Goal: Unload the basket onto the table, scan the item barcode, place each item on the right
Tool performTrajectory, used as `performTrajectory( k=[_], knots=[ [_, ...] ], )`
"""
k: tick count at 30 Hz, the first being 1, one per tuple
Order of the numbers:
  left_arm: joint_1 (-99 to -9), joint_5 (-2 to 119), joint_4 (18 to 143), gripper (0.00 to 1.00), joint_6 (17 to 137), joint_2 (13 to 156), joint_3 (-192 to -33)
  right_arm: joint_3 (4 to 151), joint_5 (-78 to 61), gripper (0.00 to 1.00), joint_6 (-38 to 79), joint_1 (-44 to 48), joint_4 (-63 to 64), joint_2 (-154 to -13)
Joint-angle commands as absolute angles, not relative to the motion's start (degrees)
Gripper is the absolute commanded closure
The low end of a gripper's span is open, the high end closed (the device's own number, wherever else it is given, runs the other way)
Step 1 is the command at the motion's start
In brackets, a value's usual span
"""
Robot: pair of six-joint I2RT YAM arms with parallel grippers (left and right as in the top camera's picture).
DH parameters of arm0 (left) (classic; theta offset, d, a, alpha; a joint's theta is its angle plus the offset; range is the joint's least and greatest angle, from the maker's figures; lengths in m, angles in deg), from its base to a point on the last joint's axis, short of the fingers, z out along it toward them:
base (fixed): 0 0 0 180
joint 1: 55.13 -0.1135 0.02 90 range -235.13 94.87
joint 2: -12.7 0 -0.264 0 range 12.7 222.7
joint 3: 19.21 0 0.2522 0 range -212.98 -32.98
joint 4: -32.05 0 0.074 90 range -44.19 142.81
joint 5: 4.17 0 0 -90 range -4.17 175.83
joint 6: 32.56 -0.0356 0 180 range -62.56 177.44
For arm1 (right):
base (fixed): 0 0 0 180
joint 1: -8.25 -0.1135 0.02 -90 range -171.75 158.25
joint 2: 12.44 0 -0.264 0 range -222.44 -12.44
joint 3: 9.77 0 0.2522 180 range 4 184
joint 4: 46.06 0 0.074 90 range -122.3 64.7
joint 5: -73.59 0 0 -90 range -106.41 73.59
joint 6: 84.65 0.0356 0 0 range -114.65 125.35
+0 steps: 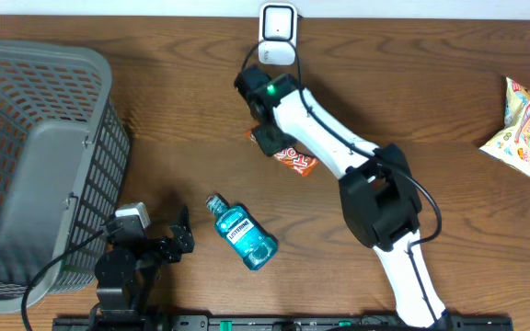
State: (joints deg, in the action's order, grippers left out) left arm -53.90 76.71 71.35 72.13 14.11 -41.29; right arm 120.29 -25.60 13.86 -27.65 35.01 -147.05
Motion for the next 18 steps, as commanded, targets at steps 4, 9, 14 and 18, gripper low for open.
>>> performTrajectory(
  k=[4,9,14,18],
  knots=[
    [-53.77,76.01,72.27,0.02,71.41,14.16,-40.48,121.44,-26.76,0.99,15.35,-25.91,41.09,-144.25],
    [-53.77,76.01,72.27,0.02,71.41,14.16,-40.48,112.72,-26.24,0.99,18.39,-25.86,37.79,-144.27],
    [-53.77,76.01,72.27,0.02,71.41,14.16,-40.48,103.32,-25.3,0.99,18.58,-25.86,32.11,-144.27],
    [-53.77,76.01,72.27,0.02,71.41,14.16,-40.48,104.85,-29.47,0.99,18.58,-25.71,32.32,-144.19]
  ],
)
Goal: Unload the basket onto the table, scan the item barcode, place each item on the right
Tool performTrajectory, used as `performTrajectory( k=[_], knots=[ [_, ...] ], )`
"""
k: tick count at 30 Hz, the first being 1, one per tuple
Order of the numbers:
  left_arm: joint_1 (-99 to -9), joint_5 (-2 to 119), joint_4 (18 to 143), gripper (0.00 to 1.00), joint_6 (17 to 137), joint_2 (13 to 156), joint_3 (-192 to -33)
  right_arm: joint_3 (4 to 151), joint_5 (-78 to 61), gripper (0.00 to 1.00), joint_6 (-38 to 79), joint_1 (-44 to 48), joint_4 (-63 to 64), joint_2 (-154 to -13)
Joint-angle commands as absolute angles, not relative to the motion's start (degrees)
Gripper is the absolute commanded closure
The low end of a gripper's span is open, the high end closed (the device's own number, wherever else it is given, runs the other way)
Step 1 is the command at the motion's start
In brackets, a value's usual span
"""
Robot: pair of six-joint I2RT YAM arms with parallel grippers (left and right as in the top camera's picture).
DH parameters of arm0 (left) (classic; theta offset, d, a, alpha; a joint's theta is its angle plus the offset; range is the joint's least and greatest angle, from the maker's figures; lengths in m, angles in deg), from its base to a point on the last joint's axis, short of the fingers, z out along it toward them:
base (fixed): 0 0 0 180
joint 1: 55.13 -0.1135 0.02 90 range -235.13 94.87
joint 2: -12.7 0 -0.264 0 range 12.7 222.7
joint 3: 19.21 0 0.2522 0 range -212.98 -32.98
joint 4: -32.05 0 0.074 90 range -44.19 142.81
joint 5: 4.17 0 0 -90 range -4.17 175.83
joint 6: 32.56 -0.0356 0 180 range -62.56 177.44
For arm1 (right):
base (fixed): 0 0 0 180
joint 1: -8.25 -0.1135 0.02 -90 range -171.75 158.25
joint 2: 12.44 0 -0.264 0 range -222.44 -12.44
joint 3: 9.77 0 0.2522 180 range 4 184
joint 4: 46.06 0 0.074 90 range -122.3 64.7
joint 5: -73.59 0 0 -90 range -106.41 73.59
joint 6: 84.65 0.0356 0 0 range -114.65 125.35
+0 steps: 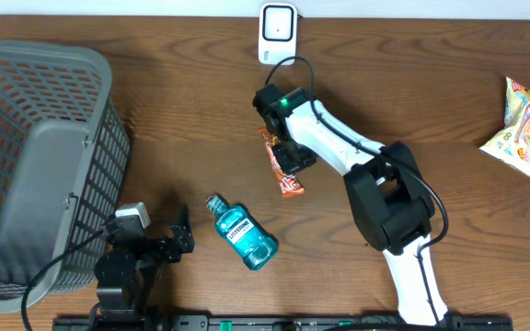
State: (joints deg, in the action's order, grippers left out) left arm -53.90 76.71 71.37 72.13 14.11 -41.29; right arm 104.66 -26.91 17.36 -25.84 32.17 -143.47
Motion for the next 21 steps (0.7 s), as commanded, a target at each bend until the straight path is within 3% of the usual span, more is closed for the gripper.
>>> performTrajectory(
  k=[1,3,6,7,10,21],
  knots=[
    [-53.77,76.01,72.27,0.02,71.41,14.16,-40.48,106.6,-29.62,0.99,18.58,-25.71,33.44,-144.12],
    [-53.77,76.01,72.27,0.02,71.41,14.16,-40.48,111.72,-29.3,0.99,18.6,-25.71,36.65,-144.1],
    [-53.77,76.01,72.27,0.02,71.41,14.16,-40.48,119.11,-25.82,0.9,18.65,-25.69,42.51,-143.9],
    [-53.77,76.01,72.27,0.02,71.41,14.16,-40.48,120.96,-23.92,0.98,18.63,-25.71,44.43,-143.9],
    [-53.77,76.01,72.27,0.02,71.41,14.16,-40.48,124.37,-16.36,0.99,18.65,-25.84,48.45,-143.9],
    [-53.77,76.01,72.27,0.02,71.41,14.16,-40.48,108.53,-14.08,0.99,22.73,-28.46,41.7,-143.92]
  ],
)
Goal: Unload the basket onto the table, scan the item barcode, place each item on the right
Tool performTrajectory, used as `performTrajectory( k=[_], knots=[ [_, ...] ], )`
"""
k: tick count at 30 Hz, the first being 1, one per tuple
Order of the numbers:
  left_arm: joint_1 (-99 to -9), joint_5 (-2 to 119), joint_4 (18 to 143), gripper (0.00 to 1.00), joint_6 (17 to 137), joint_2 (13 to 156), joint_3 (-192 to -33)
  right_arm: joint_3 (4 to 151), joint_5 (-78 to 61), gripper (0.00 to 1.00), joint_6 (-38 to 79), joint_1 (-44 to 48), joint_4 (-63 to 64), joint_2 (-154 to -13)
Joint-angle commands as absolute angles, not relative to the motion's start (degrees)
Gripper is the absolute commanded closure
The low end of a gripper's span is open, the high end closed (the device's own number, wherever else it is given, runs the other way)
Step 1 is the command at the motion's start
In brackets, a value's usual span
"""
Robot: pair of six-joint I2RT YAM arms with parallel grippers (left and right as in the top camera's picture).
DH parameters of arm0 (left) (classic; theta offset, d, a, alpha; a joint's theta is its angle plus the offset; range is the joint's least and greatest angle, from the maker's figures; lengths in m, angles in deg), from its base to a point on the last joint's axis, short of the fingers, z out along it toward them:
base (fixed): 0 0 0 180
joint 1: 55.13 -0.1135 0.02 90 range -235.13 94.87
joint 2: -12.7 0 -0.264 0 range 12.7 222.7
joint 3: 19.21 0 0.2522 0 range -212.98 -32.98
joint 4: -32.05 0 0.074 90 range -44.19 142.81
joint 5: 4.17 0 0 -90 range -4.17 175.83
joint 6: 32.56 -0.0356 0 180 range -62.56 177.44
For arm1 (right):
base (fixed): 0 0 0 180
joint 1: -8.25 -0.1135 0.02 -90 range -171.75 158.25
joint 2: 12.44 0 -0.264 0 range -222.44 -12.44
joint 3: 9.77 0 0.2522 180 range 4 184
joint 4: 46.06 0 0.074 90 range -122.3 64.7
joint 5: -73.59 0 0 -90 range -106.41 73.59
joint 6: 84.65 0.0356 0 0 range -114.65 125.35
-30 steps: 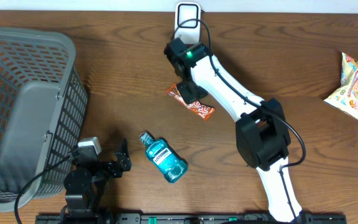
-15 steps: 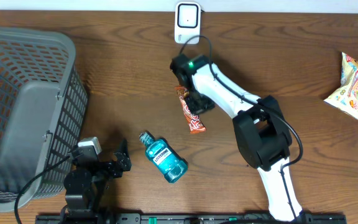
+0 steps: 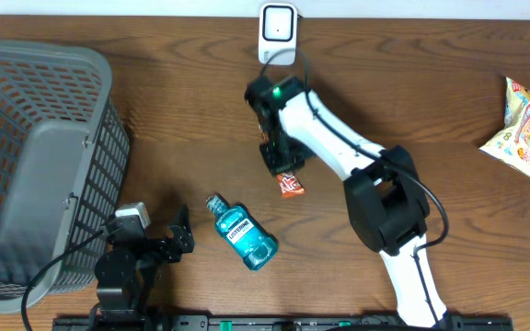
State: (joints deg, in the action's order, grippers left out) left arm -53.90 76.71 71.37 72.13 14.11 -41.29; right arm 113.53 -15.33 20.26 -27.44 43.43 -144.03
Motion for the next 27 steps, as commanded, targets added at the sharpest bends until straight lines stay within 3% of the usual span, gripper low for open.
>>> performTrajectory(
  k=[1,8,10,13,18,27],
  knots=[
    [-53.77,76.01,72.27,0.02,71.41,14.16,-40.48,106.67,-14.1,0.99,22.78,-28.73,40.72,-143.92],
    [-53.77,76.01,72.27,0.02,71.41,14.16,-40.48,107.61,-14.96,0.99,23.15,-28.55,40.21,-143.82],
    [-53.77,76.01,72.27,0.02,71.41,14.16,-40.48,109.62,-14.96,0.94,23.13,-28.55,41.05,-143.68],
    [-53.77,76.01,72.27,0.02,71.41,14.16,-40.48,112.5,-15.0,0.63,23.13,-28.99,42.23,-143.49],
    [-53.77,76.01,72.27,0.02,71.41,14.16,-40.48,113.86,-15.09,0.01,23.13,-29.29,40.19,-143.49],
    [-53.77,76.01,72.27,0.02,71.41,14.16,-40.48,108.9,-14.74,0.03,26.17,-26.89,31.76,-143.64]
  ],
)
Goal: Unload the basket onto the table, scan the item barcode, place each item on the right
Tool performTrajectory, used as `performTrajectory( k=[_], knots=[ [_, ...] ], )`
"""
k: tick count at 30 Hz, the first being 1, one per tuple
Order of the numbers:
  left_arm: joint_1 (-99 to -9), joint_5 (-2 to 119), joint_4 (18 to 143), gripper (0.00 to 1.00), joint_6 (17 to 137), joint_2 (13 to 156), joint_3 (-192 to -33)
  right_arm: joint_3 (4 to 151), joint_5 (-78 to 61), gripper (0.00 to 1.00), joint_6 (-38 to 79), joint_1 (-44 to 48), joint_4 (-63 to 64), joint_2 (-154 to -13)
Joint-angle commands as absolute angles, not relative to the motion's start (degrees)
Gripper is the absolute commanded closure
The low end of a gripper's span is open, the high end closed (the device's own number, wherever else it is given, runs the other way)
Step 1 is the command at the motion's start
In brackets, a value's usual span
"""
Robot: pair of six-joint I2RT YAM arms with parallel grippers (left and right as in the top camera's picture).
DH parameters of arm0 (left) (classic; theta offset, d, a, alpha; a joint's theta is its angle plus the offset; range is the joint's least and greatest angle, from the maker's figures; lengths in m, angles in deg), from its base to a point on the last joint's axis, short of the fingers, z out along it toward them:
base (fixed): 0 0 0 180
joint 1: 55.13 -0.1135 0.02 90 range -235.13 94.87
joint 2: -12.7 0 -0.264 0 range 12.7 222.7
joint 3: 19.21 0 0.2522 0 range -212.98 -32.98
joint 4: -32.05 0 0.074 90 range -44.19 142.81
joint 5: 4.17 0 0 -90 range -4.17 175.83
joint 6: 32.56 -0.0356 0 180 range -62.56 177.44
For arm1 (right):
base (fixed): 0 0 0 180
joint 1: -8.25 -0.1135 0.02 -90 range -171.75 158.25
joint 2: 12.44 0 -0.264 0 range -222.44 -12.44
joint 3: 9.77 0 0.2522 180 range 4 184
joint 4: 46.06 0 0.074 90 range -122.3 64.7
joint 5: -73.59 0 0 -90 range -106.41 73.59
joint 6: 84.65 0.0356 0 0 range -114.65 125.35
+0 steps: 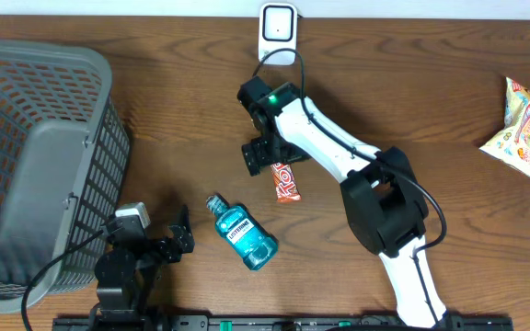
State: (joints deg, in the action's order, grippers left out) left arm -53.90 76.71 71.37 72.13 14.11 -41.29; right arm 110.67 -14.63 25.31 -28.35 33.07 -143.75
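Note:
A white barcode scanner (277,25) stands at the table's far edge. Just in front of it my right arm reaches in, and its gripper (267,158) is shut on the top end of an orange snack packet (287,182), which hangs lengthwise toward the near side. A teal mouthwash bottle (241,233) lies on the table closer to me. My left gripper (178,237) rests folded at the near left with its fingers apart and nothing between them.
A large grey mesh basket (35,152) fills the left side. Colourful snack bags (525,124) lie at the far right edge. The brown wooden table (431,110) lies bare between the arm and those bags.
My right gripper has shifted slightly left and nearer the scanner's front. The packet now shows more of its length, stretching down toward the near side. My left arm stayed still.
My right gripper first held the orange packet close under the scanner, lying sideways. Then the packet was further from the scanner and hung lengthwise. After that it showed end-on, mostly hidden by the gripper. Now it shows lengthwise again. The bottle and my left arm never moved.

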Motion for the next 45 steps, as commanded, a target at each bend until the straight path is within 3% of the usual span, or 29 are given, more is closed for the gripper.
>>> performTrajectory(
  k=[1,4,8,11,13,14,18,28,32,34,36,45],
  knots=[
    [-53.77,76.01,72.27,0.02,71.41,14.16,-40.48,108.44,-14.74,0.04,25.03,-26.69,30.9,-143.71],
    [-53.77,76.01,72.27,0.02,71.41,14.16,-40.48,105.6,-15.09,0.13,23.94,-26.67,28.3,-143.84],
    [-53.77,76.01,72.27,0.02,71.41,14.16,-40.48,100.07,-15.42,0.53,24.24,-27.15,23.39,-143.86],
    [-53.77,76.01,72.27,0.02,71.41,14.16,-40.48,96.44,-15.39,0.69,24.24,-27.81,21.42,-143.86],
    [-53.77,76.01,72.27,0.02,71.41,14.16,-40.48,95.63,-14.8,0.93,24.18,-27.94,22.38,-143.86],
    [-53.77,76.01,72.27,0.02,71.41,14.16,-40.48,95.72,-14.15,0.99,24.16,-27.96,22.95,-143.86],
    [-53.77,76.01,72.27,0.02,71.41,14.16,-40.48,99.19,-5.62,0.99,20.48,-26.61,27.49,-143.79],
    [-53.77,76.01,72.27,0.02,71.41,14.16,-40.48,107.19,44.58,0.99,-0.76,-17.53,50.82,-143.79],
    [-53.77,76.01,72.27,0.02,71.41,14.16,-40.48,107.19,60.08,0.99,-0.24,-14.8,63.41,-143.79],
    [-53.77,76.01,72.27,0.02,71.41,14.16,-40.48,106.93,64.08,0.99,3.3,-14.08,65.24,-143.77],
    [-53.77,76.01,72.27,0.02,71.41,14.16,-40.48,106.95,64.62,0.99,14.78,-13.67,65.24,-143.71],
    [-53.77,76.01,72.27,0.02,71.41,14.16,-40.48,106.95,73.1,0.99,36.02,-14.39,65.24,-143.68]
  ],
)
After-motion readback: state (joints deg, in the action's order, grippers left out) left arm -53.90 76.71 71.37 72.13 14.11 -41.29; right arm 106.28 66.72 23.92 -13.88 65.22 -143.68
